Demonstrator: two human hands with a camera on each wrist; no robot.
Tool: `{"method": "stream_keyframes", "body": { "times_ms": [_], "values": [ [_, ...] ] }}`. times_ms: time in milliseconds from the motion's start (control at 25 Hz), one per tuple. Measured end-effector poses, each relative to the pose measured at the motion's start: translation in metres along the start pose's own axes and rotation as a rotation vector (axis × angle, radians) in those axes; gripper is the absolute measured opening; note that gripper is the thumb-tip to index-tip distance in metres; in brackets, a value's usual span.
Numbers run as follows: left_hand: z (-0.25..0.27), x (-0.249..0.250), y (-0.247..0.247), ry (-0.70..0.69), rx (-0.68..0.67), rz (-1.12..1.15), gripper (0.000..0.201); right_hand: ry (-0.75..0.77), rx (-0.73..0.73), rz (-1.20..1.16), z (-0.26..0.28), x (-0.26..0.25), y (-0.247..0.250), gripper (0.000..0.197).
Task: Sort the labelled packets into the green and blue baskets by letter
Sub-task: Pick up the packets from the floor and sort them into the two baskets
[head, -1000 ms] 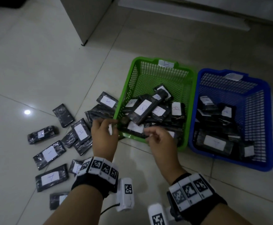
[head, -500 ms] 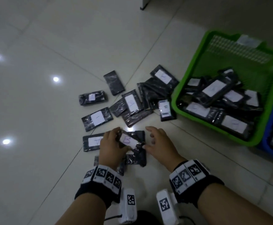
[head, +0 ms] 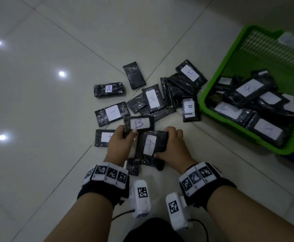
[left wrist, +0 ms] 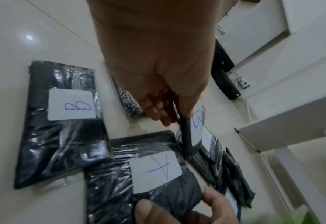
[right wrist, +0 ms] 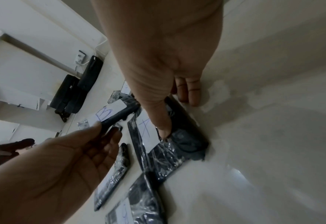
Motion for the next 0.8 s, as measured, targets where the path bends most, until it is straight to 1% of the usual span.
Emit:
{"method": "stream_keyframes", "body": {
  "times_ms": [40, 120, 200, 240, 320, 360, 480, 560, 640, 680, 800],
  "values": [
    [0.000, 0.004, -0.002, 0.009, -0.008, 0.104, 0.015, -0.001, 0.023, -0.061, 0.001, 0.002, 0.003, 0.067],
    [0.000, 0.016, -0.011, 0.013, -0.049, 0.324, 0.020, -0.026, 0.071, -0.209, 0.003, 0.007, 0.015, 0.054],
    [0.003, 0.033, -0.022, -0.011, -0.086, 0.463, 0.022, -0.034, 0.147, -0.343, 0.006, 0.011, 0.036, 0.046],
    [0.006, 0.044, -0.028, -0.035, -0.099, 0.498, 0.020, -0.019, 0.196, -0.405, 0.009, 0.010, 0.052, 0.044],
    [0.012, 0.068, -0.043, -0.091, -0.117, 0.539, 0.015, 0.027, 0.293, -0.504, 0.016, 0.006, 0.086, 0.042],
    [0.015, 0.080, -0.050, -0.113, -0.123, 0.559, 0.017, 0.053, 0.337, -0.545, 0.020, 0.004, 0.102, 0.041],
    [0.028, 0.124, -0.080, -0.169, -0.166, 0.612, 0.040, 0.111, 0.468, -0.685, 0.034, 0.004, 0.159, 0.040],
    [0.038, 0.154, -0.105, -0.210, -0.207, 0.605, 0.050, 0.114, 0.557, -0.741, 0.044, 0.011, 0.195, 0.040],
    [0.049, 0.187, -0.140, -0.238, -0.238, 0.587, 0.050, 0.121, 0.659, -0.758, 0.058, 0.024, 0.236, 0.041],
    [0.051, 0.195, -0.149, -0.250, -0.231, 0.573, 0.049, 0.123, 0.689, -0.773, 0.062, 0.028, 0.245, 0.043],
    [0.060, 0.232, -0.200, -0.289, -0.242, 0.520, 0.048, 0.105, 0.831, -0.832, 0.086, 0.061, 0.297, 0.045]
  ]
}}
Point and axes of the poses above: each hand's wrist, its own z-axis away from the middle knuckle, its own y-axis out of the back of the hand, x = y × z, the point moved 9 cm from there along -z, towards the middle knuckle, and after that the axes turned 10 degrees about -z, right-handed, at the moved point
